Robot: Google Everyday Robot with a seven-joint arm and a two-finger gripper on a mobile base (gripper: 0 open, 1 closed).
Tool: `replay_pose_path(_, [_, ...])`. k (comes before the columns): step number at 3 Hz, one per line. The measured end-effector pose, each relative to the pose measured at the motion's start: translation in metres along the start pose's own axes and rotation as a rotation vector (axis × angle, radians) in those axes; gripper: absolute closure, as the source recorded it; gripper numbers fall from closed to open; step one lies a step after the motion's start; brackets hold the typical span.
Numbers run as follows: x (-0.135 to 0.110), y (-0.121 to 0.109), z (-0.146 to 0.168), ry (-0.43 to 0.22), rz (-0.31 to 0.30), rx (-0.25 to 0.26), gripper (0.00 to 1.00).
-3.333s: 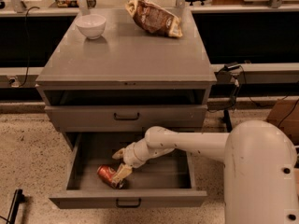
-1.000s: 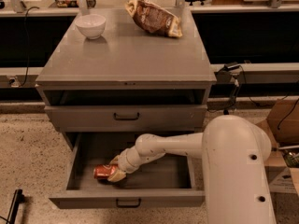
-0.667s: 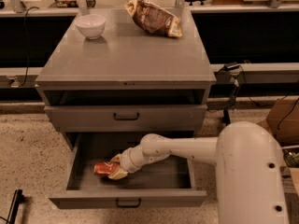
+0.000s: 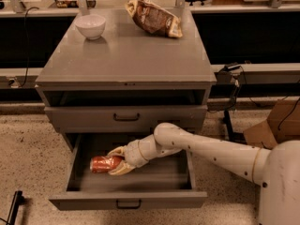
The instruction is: Pick coke can from middle drawer and place on counter
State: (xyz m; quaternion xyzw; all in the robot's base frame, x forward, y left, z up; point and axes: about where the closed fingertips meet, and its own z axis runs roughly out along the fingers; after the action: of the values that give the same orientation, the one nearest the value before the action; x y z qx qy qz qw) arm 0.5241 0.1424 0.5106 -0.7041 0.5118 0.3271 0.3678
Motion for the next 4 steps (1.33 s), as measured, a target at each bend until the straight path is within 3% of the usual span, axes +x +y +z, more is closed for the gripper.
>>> replay_pose_path(2, [-0.084,0.027,-0.088,-0.056,-0.150,-0.048,1.00])
replay_pose_path(3, [-0.121,0.018,-0.135,-0.006,-0.192,-0.069,1.00])
replay_pose_path(4, [-0.156,-0.006,-0.182,0.075,-0.197,-0.083,1.00])
